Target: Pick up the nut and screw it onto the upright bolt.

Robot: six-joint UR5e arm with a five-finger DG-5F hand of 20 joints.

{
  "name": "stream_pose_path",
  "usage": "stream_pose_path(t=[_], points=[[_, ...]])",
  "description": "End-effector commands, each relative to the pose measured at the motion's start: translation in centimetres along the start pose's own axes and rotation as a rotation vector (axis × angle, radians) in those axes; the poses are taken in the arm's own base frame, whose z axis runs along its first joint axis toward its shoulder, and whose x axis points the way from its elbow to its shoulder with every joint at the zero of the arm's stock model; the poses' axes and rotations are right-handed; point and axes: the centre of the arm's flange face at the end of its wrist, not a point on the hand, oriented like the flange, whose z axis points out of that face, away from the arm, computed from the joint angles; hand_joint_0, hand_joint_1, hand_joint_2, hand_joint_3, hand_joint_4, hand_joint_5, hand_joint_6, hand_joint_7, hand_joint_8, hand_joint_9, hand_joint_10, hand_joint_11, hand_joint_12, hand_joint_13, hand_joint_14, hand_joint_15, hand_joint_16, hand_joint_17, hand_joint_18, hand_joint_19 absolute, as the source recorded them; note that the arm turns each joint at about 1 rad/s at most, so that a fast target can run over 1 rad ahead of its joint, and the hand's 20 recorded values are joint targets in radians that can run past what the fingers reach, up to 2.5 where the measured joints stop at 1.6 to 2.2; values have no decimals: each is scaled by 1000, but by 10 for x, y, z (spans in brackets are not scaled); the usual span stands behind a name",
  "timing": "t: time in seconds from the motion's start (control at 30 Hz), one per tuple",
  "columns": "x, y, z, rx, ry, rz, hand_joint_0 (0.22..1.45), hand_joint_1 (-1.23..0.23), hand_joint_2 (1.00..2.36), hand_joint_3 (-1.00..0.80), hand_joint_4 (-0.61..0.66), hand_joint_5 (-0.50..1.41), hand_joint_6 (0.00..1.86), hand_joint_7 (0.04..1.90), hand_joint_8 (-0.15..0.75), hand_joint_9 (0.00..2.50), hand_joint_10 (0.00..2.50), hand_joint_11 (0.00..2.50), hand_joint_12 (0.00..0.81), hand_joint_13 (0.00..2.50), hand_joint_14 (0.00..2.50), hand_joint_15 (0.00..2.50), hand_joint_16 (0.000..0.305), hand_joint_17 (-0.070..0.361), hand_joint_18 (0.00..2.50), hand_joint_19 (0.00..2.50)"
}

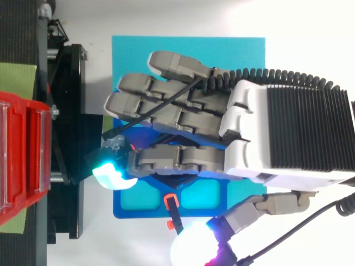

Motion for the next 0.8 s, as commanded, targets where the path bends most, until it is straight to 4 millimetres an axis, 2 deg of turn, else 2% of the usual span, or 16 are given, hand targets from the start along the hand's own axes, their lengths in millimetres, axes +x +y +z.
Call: stream_pose_path(t=[0.0,0.47,0.77], points=[[-1,1,0,-4,0,-4,366,-204,1000,-500,76,-265,500,561,173,0,0,0,356,0,0,0,67,151,0,0],[0,-1,0,-1,5,-9,375,-194,1000,-500,162,-213,501,662,176,0,0,0,353,0,0,0,65,147,0,0],[-1,-12,-4,24,30,-16,380,-189,1000,-500,184,-199,502,729,179,0,0,0,355,0,0,0,64,143,0,0]])
